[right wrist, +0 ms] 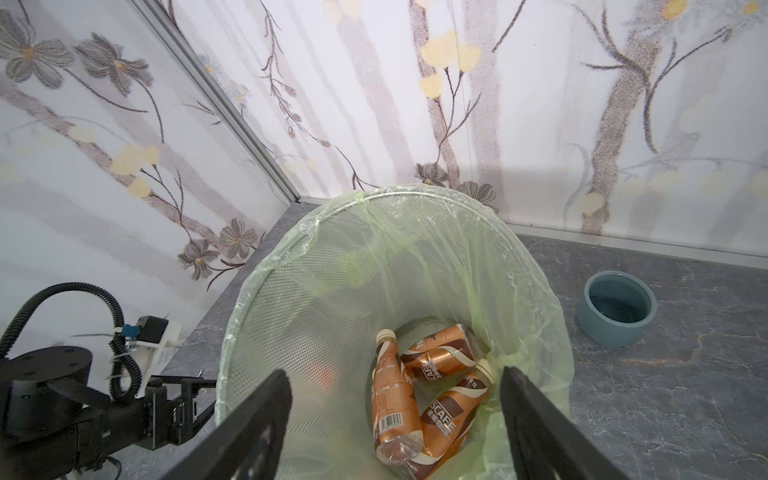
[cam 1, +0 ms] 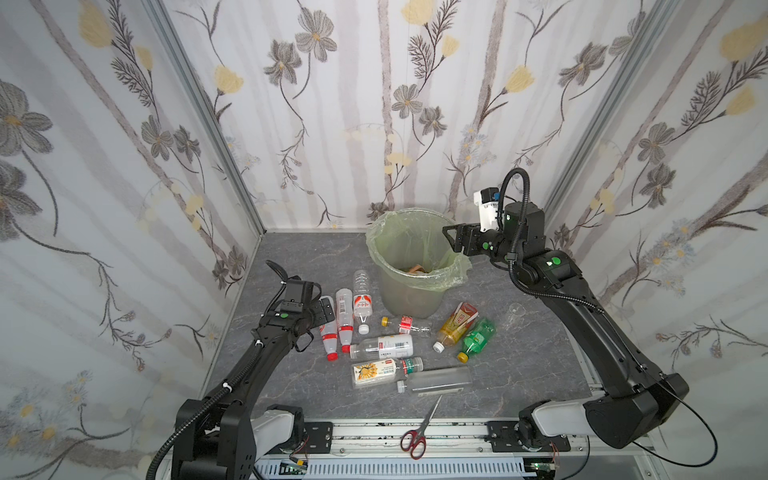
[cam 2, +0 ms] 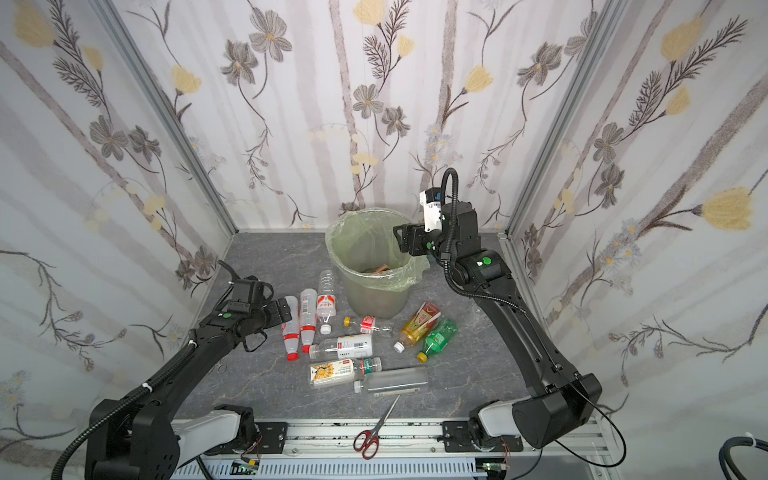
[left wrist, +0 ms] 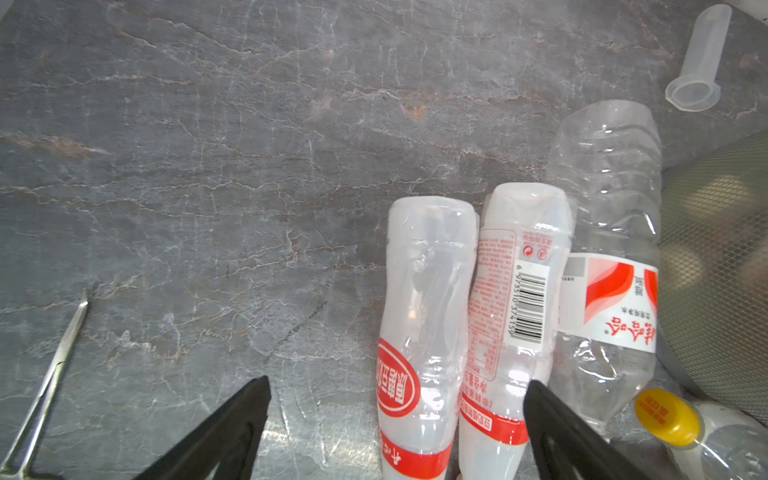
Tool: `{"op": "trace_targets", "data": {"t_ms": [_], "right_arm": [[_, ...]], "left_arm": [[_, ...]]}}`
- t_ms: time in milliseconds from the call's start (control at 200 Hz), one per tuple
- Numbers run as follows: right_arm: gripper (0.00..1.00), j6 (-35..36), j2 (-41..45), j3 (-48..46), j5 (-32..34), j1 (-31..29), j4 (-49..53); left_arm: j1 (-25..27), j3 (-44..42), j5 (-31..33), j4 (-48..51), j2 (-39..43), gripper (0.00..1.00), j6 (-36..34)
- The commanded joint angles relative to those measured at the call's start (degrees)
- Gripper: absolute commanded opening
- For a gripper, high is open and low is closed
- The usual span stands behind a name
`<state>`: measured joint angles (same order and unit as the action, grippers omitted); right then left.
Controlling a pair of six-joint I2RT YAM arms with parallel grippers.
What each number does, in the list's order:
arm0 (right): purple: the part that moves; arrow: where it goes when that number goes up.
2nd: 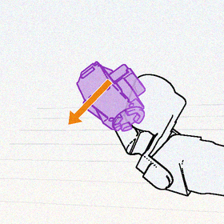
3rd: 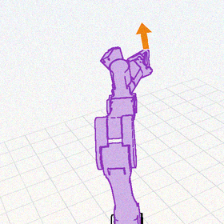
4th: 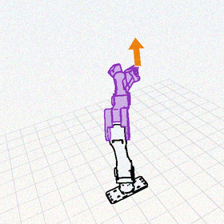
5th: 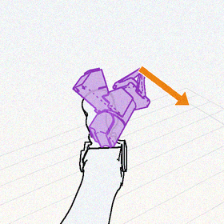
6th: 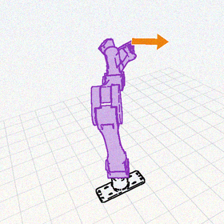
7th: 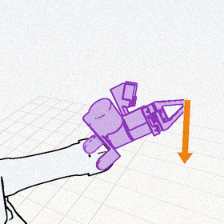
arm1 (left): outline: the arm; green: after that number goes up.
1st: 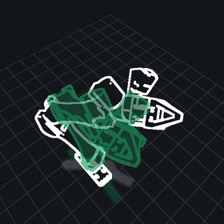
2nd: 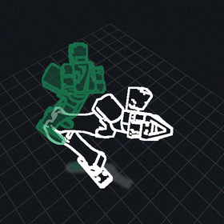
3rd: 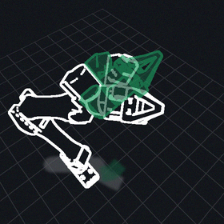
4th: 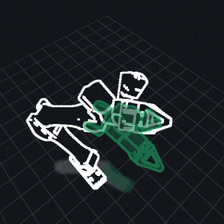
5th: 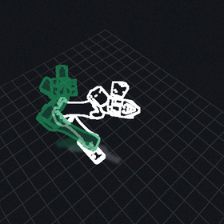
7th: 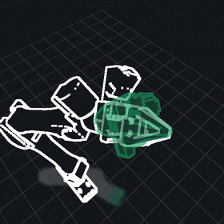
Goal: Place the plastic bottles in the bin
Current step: 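Grasp a clear white-capped bottle with the left gripper while the right gripper withdraws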
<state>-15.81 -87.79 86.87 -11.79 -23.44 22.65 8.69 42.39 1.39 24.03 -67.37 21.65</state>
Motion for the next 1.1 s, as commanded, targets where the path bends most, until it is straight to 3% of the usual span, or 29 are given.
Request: {"op": "trace_targets", "data": {"t_ms": [0, 305, 1095], "right_arm": [[0.8, 0.5, 0.8, -1.2, -1.9, 0.4, -3.9], [0.8, 0.7, 2.9, -4.3, -3.3, 1.4, -5.8], [0.81, -0.7, 7.3, -11.9, -4.4, 3.4, -9.1]], "left_arm": [[0.1, 0.1, -2.8, -2.5, -1.3, 0.96, 1.4], [0.5, -0.2, -3.9, -2.9, -4.4, 0.93, 2.7], [3.8, 3.6, 2.3, -3.0, -16.5, 0.81, 4.4]]}}
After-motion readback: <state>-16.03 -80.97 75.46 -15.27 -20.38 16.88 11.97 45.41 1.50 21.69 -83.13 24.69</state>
